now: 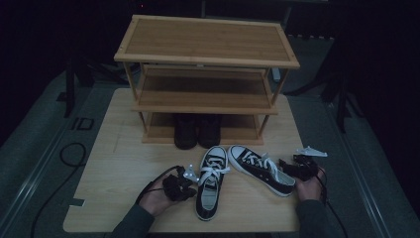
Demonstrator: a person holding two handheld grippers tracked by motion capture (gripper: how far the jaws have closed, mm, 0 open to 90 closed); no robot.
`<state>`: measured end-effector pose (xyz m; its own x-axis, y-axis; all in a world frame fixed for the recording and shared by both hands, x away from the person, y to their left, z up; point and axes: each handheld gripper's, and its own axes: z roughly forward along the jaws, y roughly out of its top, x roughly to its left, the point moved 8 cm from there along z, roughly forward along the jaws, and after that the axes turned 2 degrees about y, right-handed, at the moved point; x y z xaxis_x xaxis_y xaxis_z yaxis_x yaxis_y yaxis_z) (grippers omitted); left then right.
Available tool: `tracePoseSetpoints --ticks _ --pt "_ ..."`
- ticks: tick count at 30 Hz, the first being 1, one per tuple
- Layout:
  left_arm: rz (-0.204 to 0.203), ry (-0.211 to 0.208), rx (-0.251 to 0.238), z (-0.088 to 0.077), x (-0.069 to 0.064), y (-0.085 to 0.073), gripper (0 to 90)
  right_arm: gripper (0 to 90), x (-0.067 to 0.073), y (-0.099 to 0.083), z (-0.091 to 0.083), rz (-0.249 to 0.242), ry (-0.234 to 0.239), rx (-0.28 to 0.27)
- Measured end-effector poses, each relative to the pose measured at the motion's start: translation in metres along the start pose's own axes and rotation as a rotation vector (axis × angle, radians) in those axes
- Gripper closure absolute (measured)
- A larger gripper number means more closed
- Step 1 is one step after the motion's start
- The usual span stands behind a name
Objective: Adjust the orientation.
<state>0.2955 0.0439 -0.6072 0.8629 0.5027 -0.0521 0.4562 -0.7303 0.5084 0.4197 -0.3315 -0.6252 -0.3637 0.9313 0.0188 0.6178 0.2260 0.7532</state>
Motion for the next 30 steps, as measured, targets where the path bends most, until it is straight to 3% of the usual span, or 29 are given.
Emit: tracePoseSetpoints --ticks 12,19,30 --pt "0.107 -0.061 0.009 0.023 -0.035 0.032 89.6 30.1 0.0 0.0 0.0 -0.002 0.0 0.0" --pt "0.136 -0.061 0.012 0.036 -0.045 0.046 89.5 30.1 0.0 0.0 0.0 -0.001 0.001 0.0" --pt "0.139 -0.067 -0.007 0.05 -0.052 0.063 88.9 30.3 0.0 0.0 0.0 -0.002 0.002 0.0"
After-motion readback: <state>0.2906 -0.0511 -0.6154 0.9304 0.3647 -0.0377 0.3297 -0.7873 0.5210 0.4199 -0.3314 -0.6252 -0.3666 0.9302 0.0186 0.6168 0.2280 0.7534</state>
